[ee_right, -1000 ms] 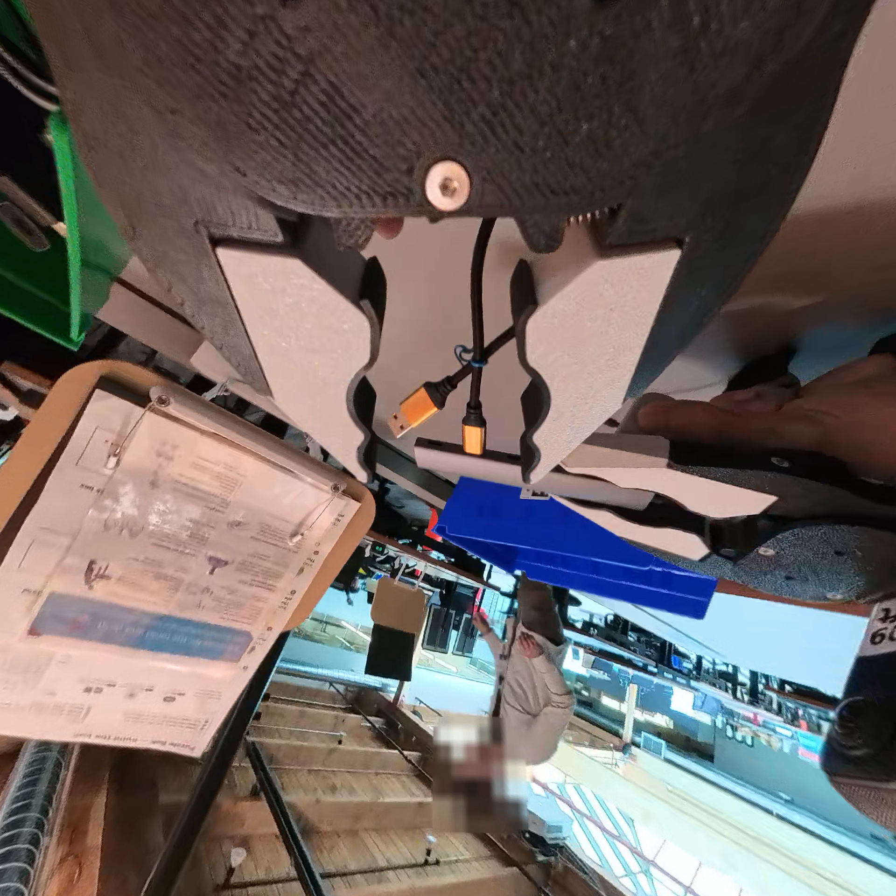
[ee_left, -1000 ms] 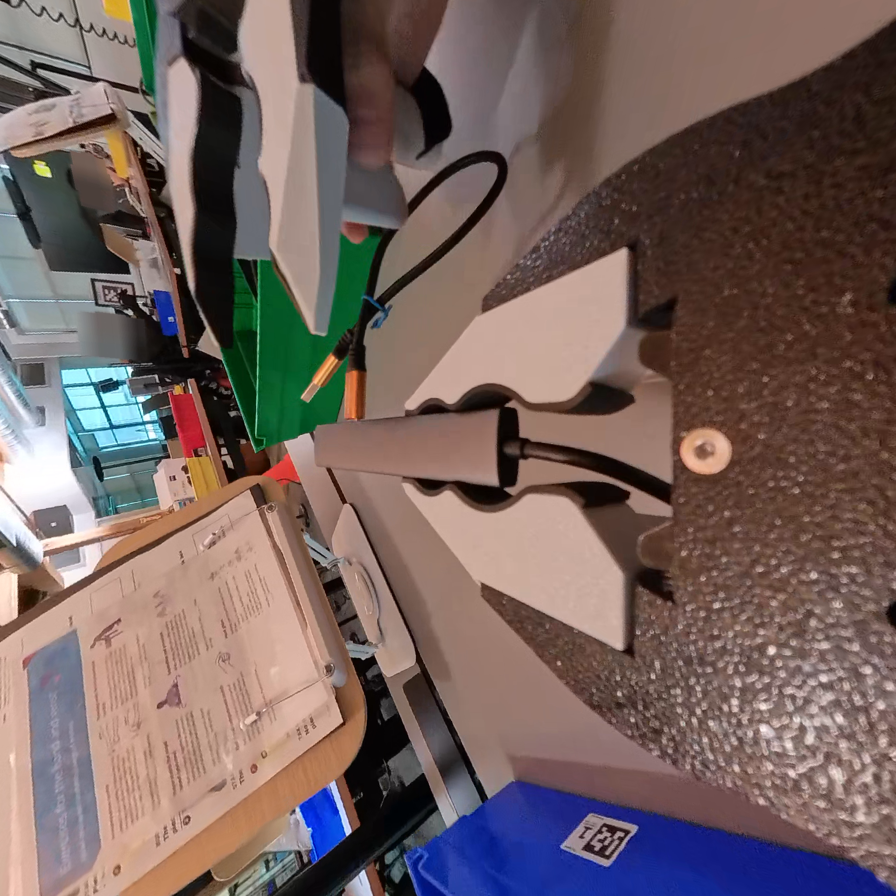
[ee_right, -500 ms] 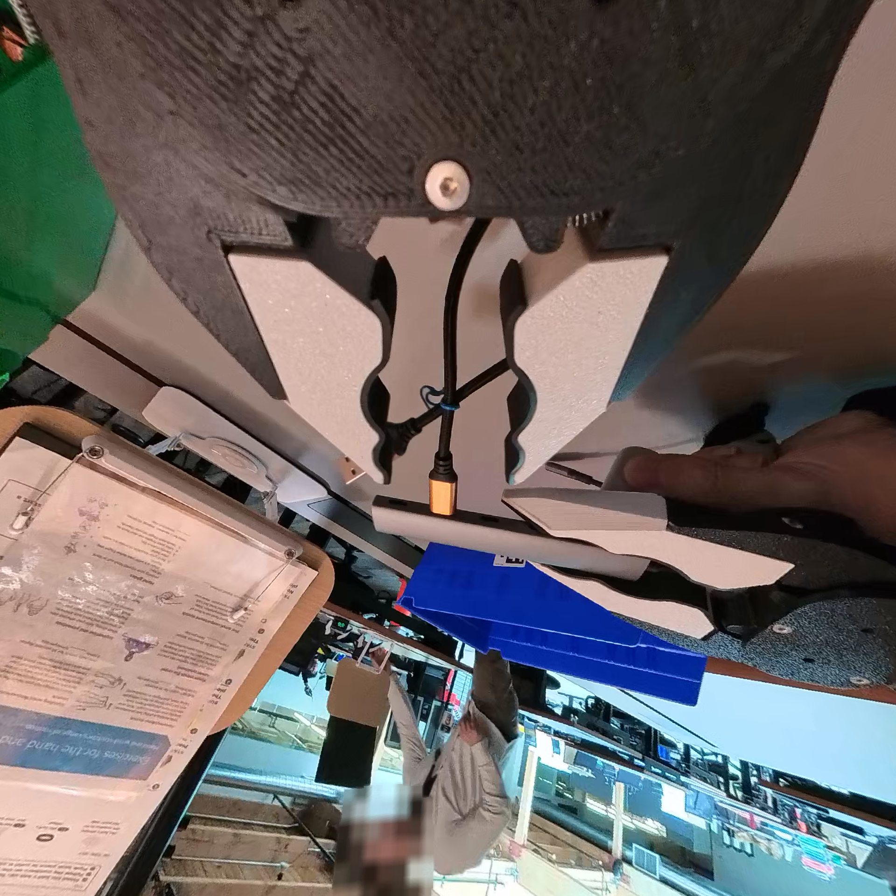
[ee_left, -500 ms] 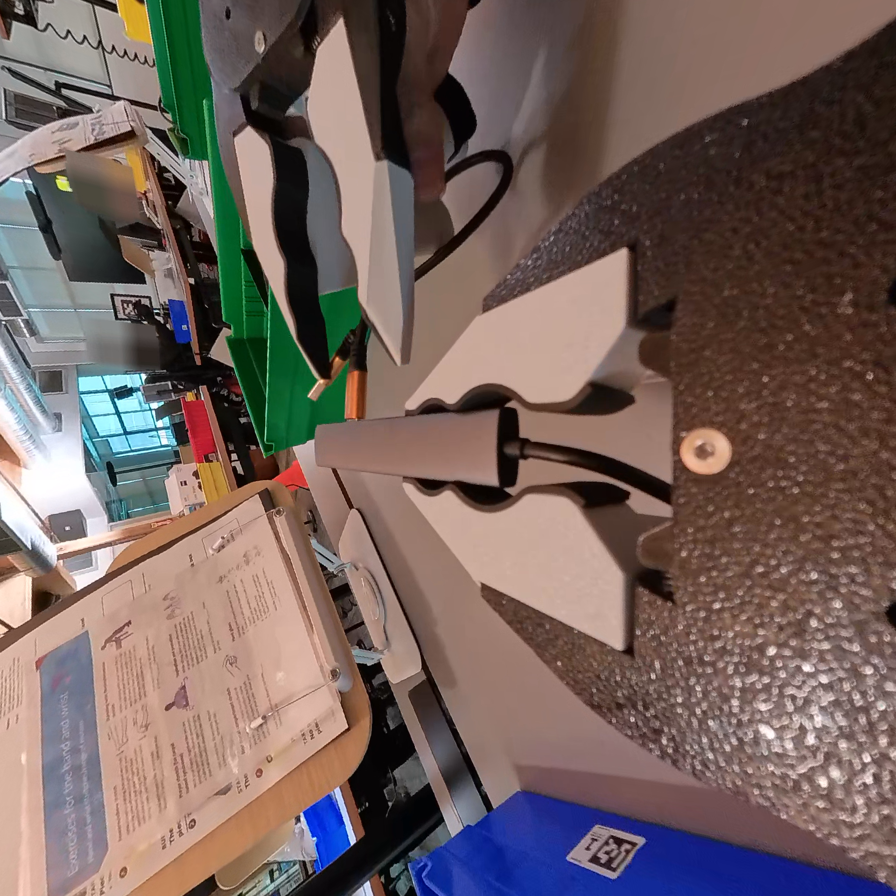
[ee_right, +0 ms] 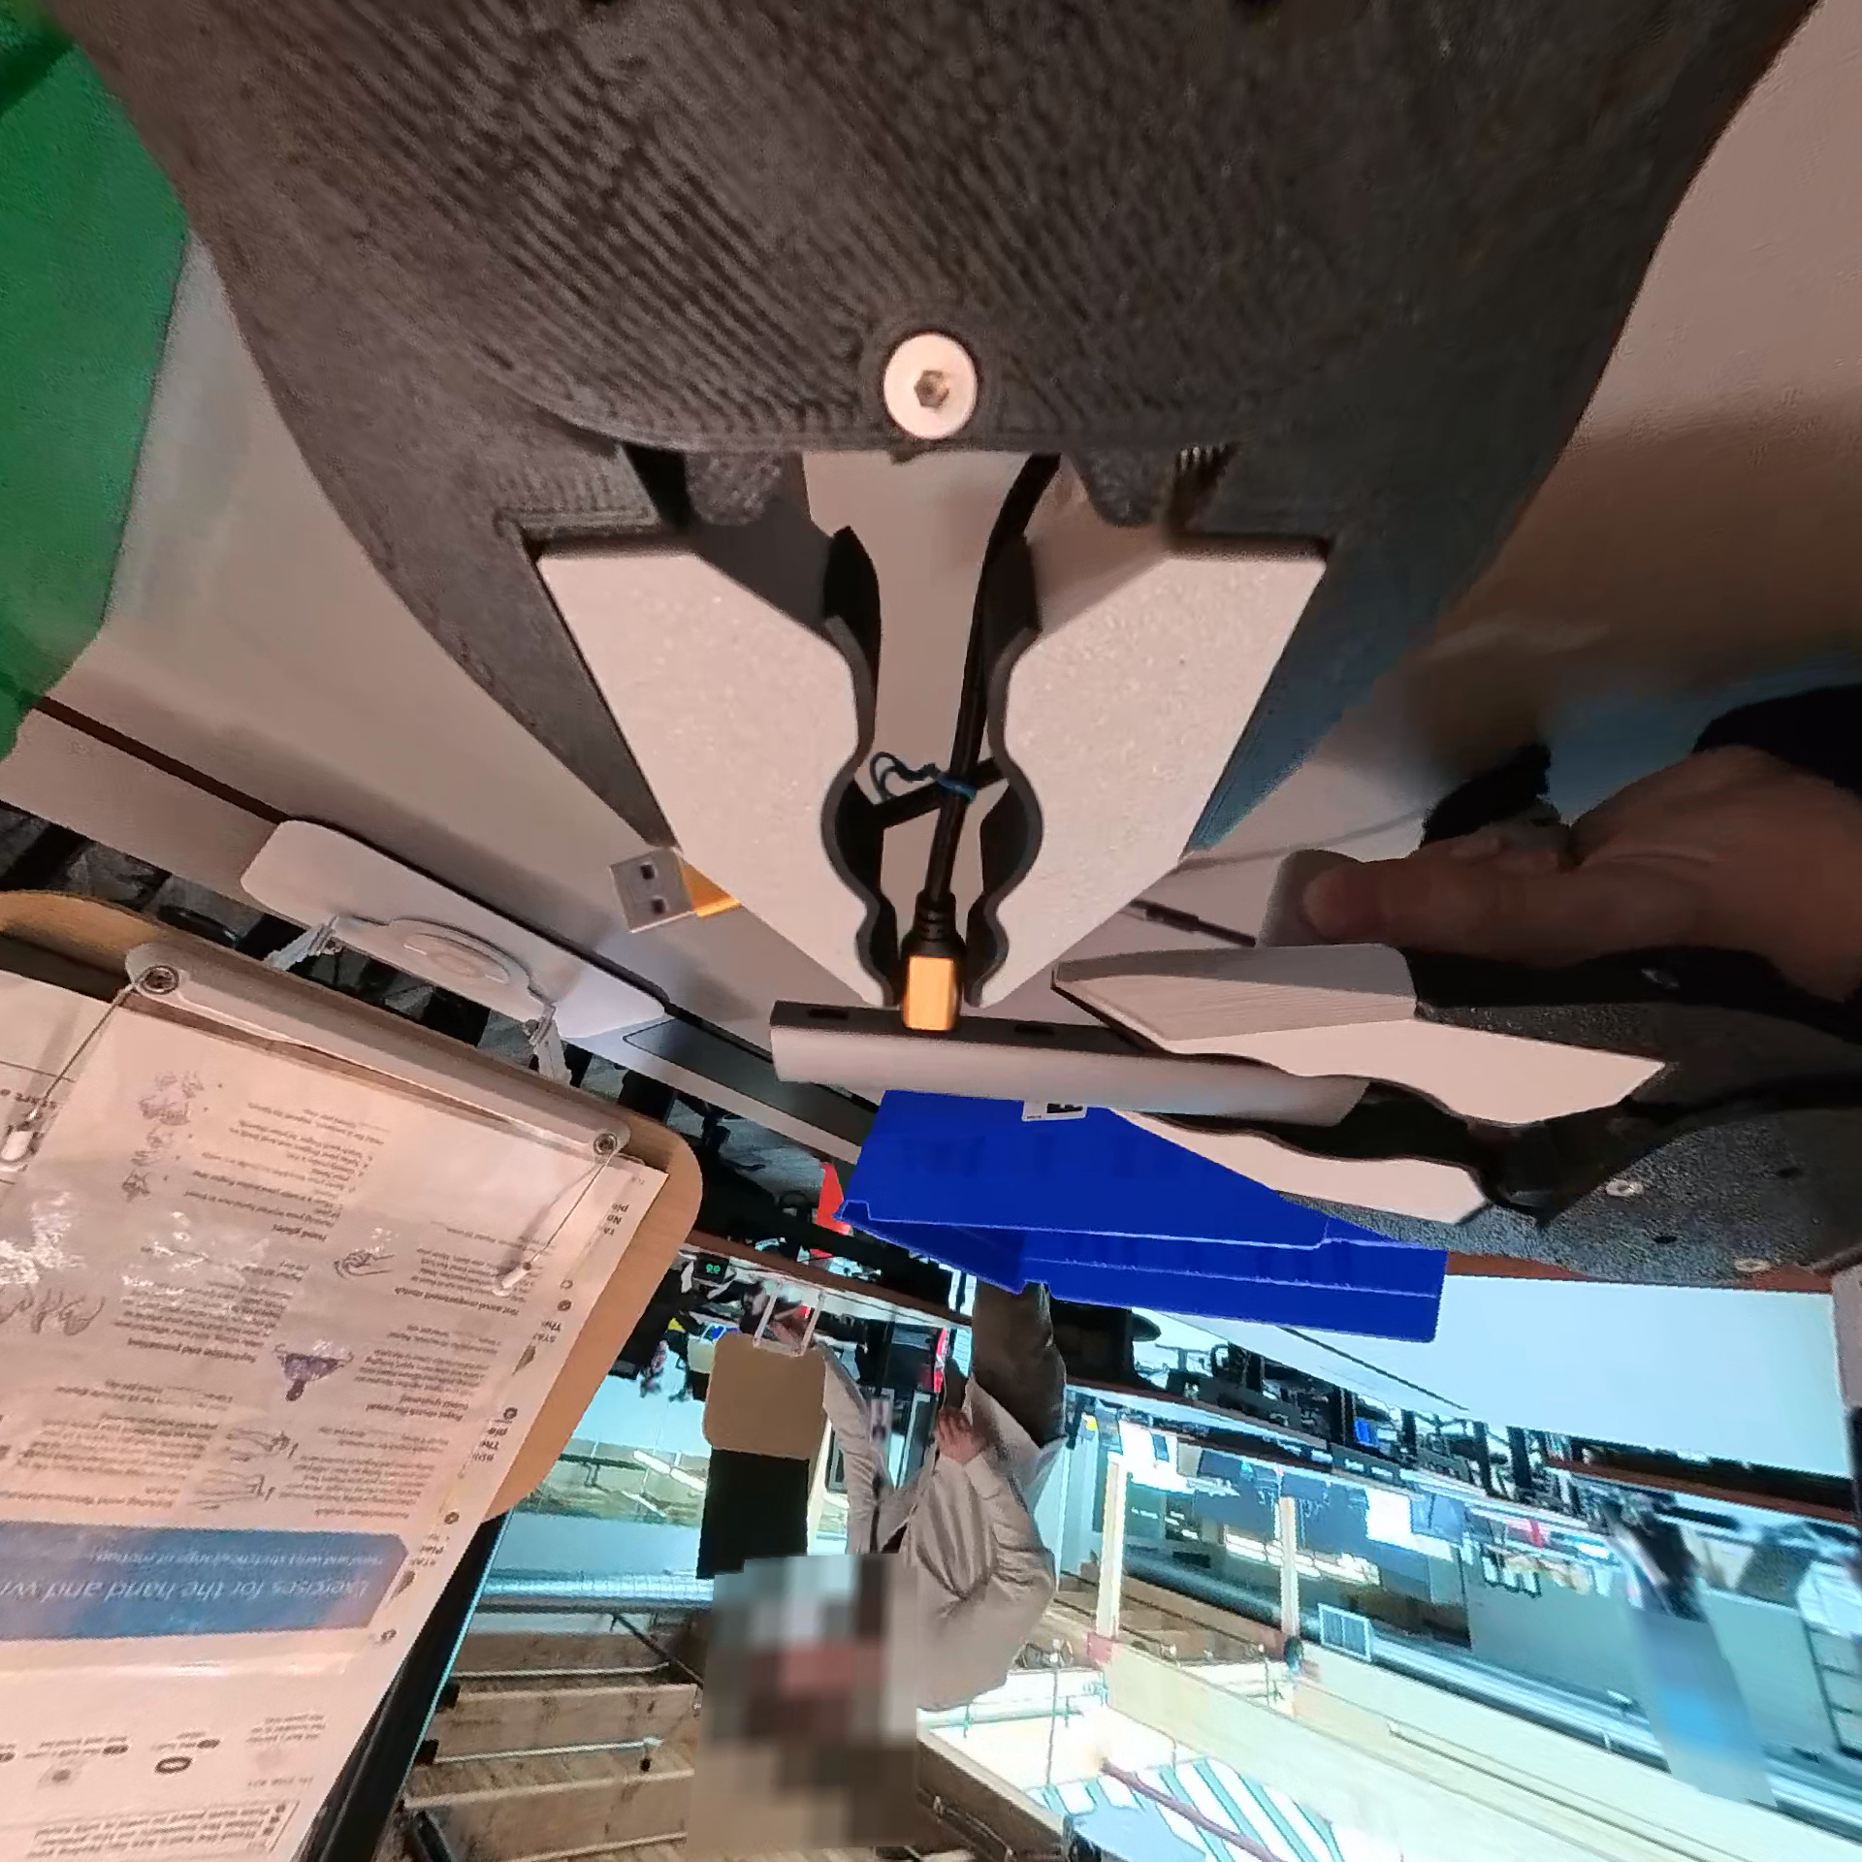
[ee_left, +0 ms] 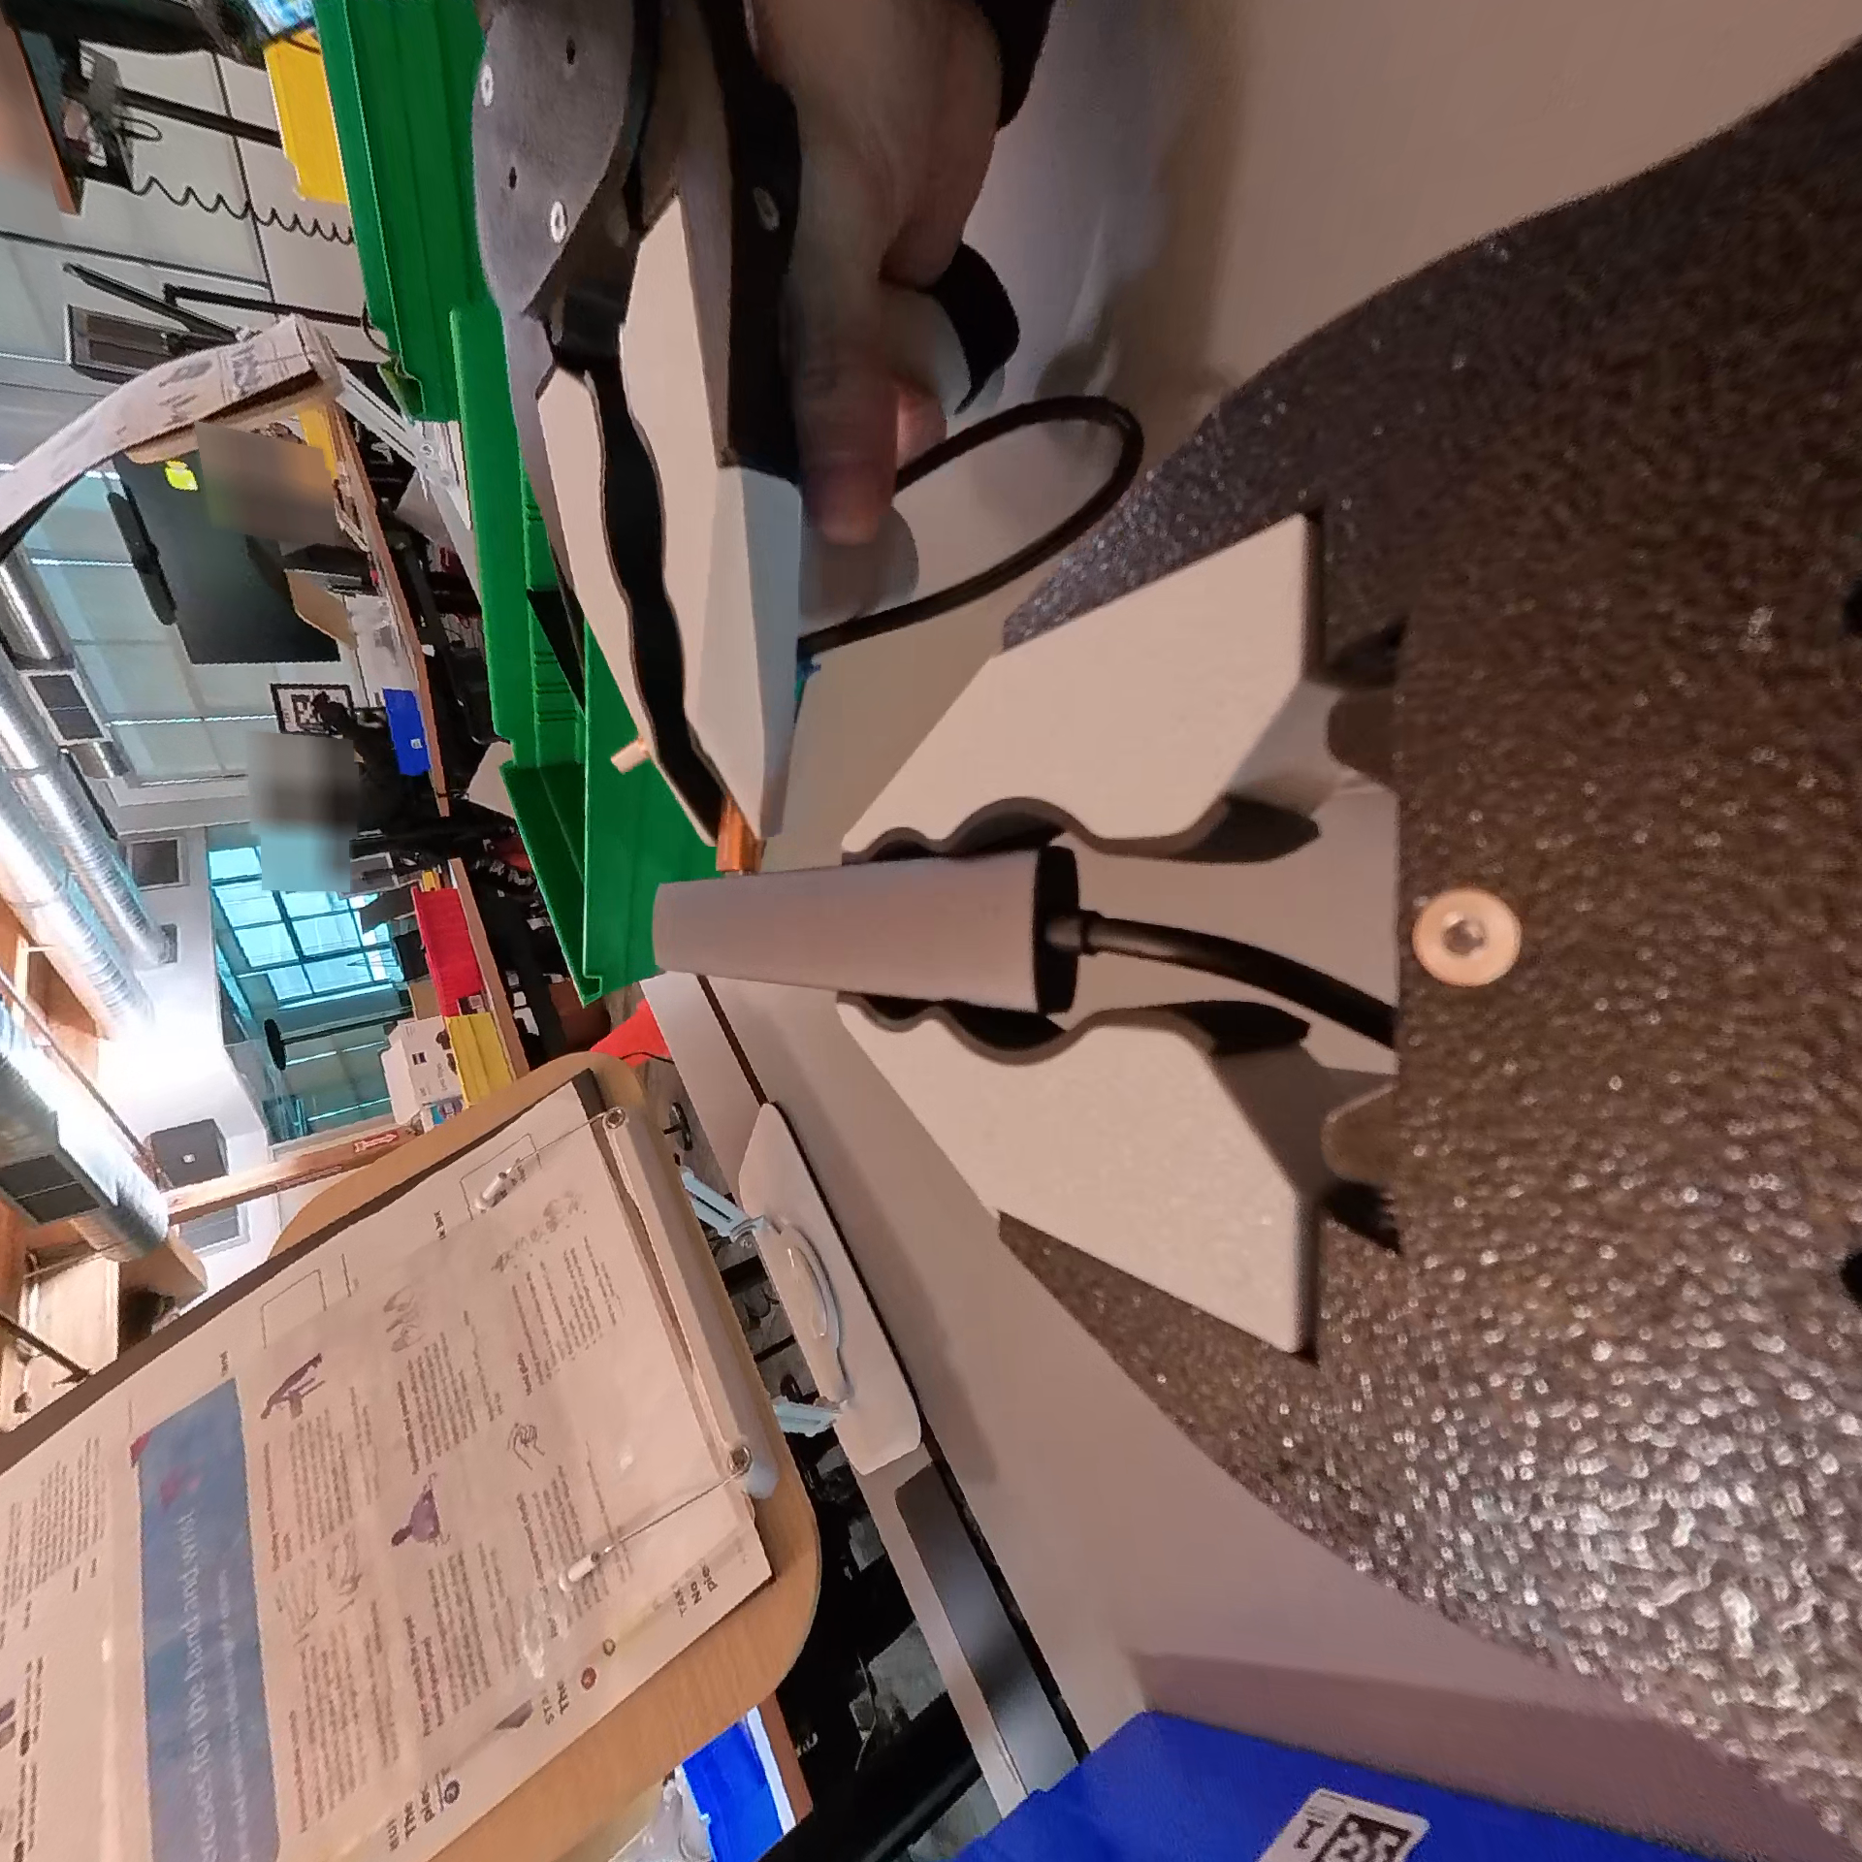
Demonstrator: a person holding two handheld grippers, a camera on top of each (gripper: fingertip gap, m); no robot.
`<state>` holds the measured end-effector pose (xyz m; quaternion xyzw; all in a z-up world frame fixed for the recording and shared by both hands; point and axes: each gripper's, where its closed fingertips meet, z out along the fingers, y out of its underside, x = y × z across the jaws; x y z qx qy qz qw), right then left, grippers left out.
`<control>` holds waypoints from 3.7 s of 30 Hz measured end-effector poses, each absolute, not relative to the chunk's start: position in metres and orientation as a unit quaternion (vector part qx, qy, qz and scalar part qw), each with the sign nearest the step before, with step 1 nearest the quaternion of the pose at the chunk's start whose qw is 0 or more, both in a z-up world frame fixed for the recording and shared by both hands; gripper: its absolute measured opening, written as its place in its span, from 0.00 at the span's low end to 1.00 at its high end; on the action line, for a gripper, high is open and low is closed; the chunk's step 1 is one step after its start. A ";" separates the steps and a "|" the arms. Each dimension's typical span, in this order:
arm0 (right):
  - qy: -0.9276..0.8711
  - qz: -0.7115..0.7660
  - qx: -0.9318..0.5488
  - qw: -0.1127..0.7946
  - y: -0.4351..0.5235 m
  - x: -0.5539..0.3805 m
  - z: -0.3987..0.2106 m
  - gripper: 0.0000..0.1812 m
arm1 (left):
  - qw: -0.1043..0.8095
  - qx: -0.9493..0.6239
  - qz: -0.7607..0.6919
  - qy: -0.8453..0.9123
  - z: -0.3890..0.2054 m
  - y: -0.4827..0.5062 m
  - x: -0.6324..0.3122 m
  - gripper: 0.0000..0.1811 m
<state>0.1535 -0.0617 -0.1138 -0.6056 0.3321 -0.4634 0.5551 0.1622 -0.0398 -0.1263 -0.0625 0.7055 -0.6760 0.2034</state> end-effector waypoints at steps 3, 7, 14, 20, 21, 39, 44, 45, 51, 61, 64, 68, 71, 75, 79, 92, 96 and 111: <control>0.336 -0.463 -0.599 0.560 -0.062 0.154 -0.113 0.06 | 0.195 -0.069 -0.676 0.707 -0.127 -0.040 0.162 0.12; 0.344 -0.464 -0.590 0.564 -0.062 0.154 -0.114 0.06 | 0.179 -0.082 -0.678 0.708 -0.128 -0.041 0.161 0.12; 0.363 -0.465 -0.601 0.540 -0.063 0.155 -0.117 0.06 | 0.183 -0.094 -0.669 0.714 -0.129 -0.041 0.162 0.12; 0.373 -0.446 -0.614 0.534 -0.063 0.155 -0.117 0.06 | 0.210 -0.115 -0.666 0.706 -0.127 -0.040 0.162 0.12; 0.371 -0.445 -0.613 0.537 -0.063 0.154 -0.115 0.06 | 0.222 -0.110 -0.666 0.704 -0.125 -0.040 0.161 0.12; 0.346 -0.441 -0.651 0.512 -0.062 0.147 -0.107 0.06 | 0.255 -0.096 -0.674 0.687 -0.115 -0.039 0.156 0.13; 0.376 -0.395 -0.626 0.557 -0.063 0.146 -0.106 0.06 | 0.267 -0.093 -0.673 0.684 -0.113 -0.040 0.155 0.12; 0.380 -0.391 -0.625 0.559 -0.063 0.147 -0.108 0.06 | 0.269 -0.093 -0.669 0.687 -0.115 -0.040 0.155 0.12; 0.388 -0.398 -0.620 0.554 -0.063 0.146 -0.106 0.06 | 0.273 -0.083 -0.674 0.682 -0.112 -0.041 0.153 0.12; 0.399 -0.404 -0.605 0.558 -0.066 0.147 -0.111 0.06 | 0.265 -0.076 -0.682 0.678 -0.111 -0.047 0.144 0.12; 0.388 -0.427 -0.600 0.555 -0.066 0.147 -0.108 0.06 | 0.260 -0.078 -0.687 0.674 -0.110 -0.046 0.144 0.12; 0.378 -0.445 -0.587 0.560 -0.067 0.146 -0.102 0.09 | 0.241 -0.095 -0.694 0.671 -0.110 -0.045 0.147 0.12; 0.366 -0.453 -0.588 0.561 -0.066 0.146 -0.102 0.06 | 0.234 -0.098 -0.696 0.671 -0.111 -0.045 0.147 0.12; 0.363 -0.466 -0.604 0.535 -0.066 0.147 -0.105 0.06 | 0.208 -0.110 -0.697 0.677 -0.115 -0.045 0.150 0.12; 0.376 -0.468 -0.646 0.472 -0.066 0.149 -0.115 0.06 | 0.225 -0.103 -0.679 0.691 -0.120 -0.044 0.155 0.13; 0.423 -0.364 -0.694 0.455 -0.086 0.138 -0.135 0.06 | 0.303 -0.186 -0.685 0.636 -0.101 -0.010 0.188 0.12; 0.415 -0.331 -0.649 0.545 -0.091 0.131 -0.107 0.06 | 0.241 -0.209 -0.716 0.621 -0.099 0.010 0.205 0.12; 0.331 -0.679 -0.632 0.174 -0.309 0.114 -0.065 0.06 | 0.213 -0.144 -0.711 0.655 -0.111 -0.020 0.180 0.12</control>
